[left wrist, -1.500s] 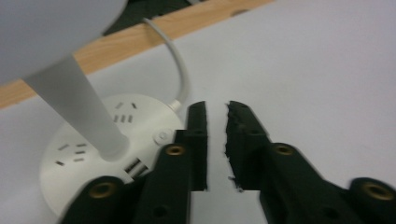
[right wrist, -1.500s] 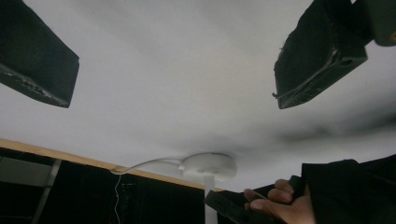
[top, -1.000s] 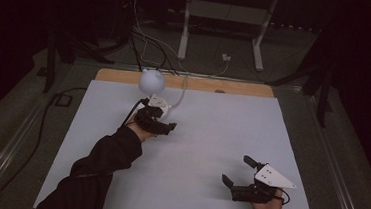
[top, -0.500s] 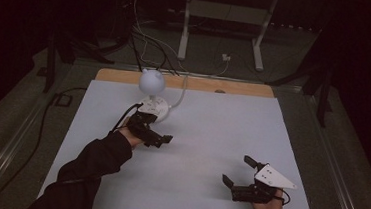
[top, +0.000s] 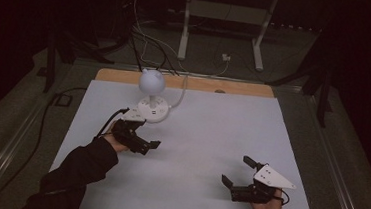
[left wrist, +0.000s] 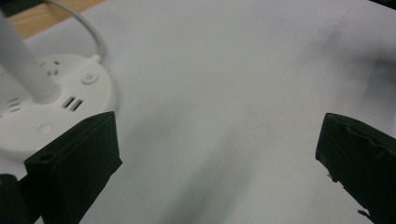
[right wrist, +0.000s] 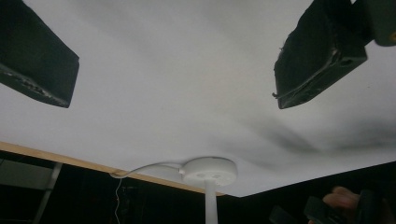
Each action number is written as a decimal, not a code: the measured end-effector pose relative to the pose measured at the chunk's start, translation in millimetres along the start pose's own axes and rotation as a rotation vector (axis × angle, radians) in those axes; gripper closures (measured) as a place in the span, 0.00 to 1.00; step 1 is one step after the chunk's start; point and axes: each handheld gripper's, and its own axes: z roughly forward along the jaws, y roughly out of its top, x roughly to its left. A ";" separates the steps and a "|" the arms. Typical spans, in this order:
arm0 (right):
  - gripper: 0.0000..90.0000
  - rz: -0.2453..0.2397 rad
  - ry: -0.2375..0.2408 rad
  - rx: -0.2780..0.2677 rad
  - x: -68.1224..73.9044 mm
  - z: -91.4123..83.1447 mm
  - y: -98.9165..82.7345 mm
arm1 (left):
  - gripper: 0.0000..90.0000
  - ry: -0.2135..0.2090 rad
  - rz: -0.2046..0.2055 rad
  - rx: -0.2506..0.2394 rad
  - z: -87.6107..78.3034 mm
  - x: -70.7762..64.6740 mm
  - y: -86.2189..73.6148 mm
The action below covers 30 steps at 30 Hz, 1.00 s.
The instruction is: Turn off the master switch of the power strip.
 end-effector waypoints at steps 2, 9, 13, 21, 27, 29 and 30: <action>0.00 0.000 -0.001 0.000 0.0 0.1 0.0 | 0.00 0.015 0.005 0.007 -3.9 1.1 -7.0; 0.00 0.003 -0.002 0.005 0.0 0.4 -0.3 | 0.00 0.030 -0.023 0.011 -18.4 4.6 -33.8; 0.00 0.002 -0.004 0.007 -0.2 0.8 -0.5 | 0.00 0.038 -0.030 0.016 -24.7 3.7 -49.8; 0.00 0.005 -0.004 0.013 0.3 1.7 -1.0 | 0.00 0.049 -0.051 0.026 -35.3 2.7 -76.5; 0.00 0.004 -0.005 0.017 -0.1 2.1 -1.4 | 0.00 0.065 -0.052 0.046 -38.7 0.5 -96.8; 0.00 0.004 -0.005 0.017 -0.4 2.2 -1.5 | 0.00 0.060 -0.052 0.050 -40.1 -1.1 -102.6; 0.00 0.004 -0.005 0.017 -0.5 2.3 -1.6 | 0.00 0.053 -0.059 0.051 -40.6 -1.7 -105.5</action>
